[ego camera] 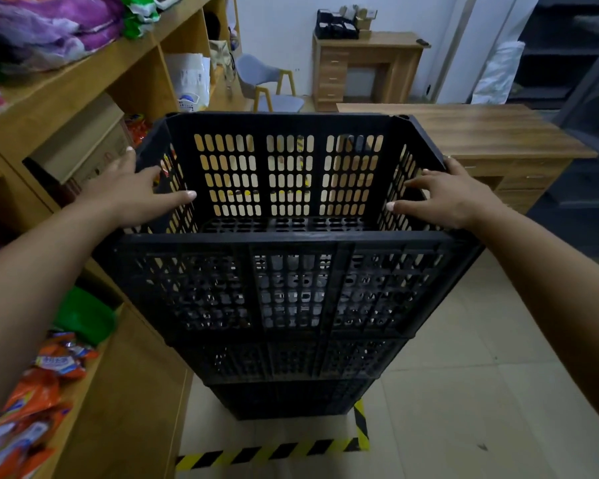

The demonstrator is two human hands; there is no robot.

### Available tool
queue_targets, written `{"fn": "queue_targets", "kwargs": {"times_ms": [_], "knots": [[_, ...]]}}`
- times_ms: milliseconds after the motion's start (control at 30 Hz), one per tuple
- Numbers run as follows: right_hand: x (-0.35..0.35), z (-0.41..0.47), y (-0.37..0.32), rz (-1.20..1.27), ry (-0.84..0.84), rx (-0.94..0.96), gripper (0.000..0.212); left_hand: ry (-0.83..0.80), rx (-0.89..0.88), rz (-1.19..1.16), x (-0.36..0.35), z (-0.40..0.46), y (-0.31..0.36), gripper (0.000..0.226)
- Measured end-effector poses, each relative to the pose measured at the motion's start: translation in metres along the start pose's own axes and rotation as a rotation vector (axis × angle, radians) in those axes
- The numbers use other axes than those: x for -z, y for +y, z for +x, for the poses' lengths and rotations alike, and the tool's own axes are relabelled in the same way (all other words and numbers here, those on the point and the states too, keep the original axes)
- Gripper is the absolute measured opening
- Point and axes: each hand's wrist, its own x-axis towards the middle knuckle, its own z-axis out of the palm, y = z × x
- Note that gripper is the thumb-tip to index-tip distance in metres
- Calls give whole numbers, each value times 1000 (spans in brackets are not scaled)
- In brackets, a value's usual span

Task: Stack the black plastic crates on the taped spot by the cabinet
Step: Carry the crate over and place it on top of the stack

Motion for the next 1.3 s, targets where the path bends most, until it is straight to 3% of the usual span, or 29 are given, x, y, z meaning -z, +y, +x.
{"fn": "queue_targets", "kwargs": {"times_ms": [233, 467, 567, 700, 967, 1300], "knots": [[-1, -8, -1, 88, 51, -13, 76, 23, -2, -17, -4, 0, -5, 107], [5, -28, -3, 252, 288, 65, 57, 109, -70, -187, 3, -10, -4, 101], [0, -48, -4, 236, 159, 110, 67, 142, -179, -235, 3, -33, 1, 88], [-10, -58, -5, 24, 36, 120, 75, 119, -275, -184, -6, -55, 9, 95], [-13, -45, -6, -26, 43, 115, 81, 43, -259, -118, -8, -33, 7, 106], [-13, -52, -7, -6, 28, 118, 81, 74, -276, -106, -8, -40, 5, 105]]}}
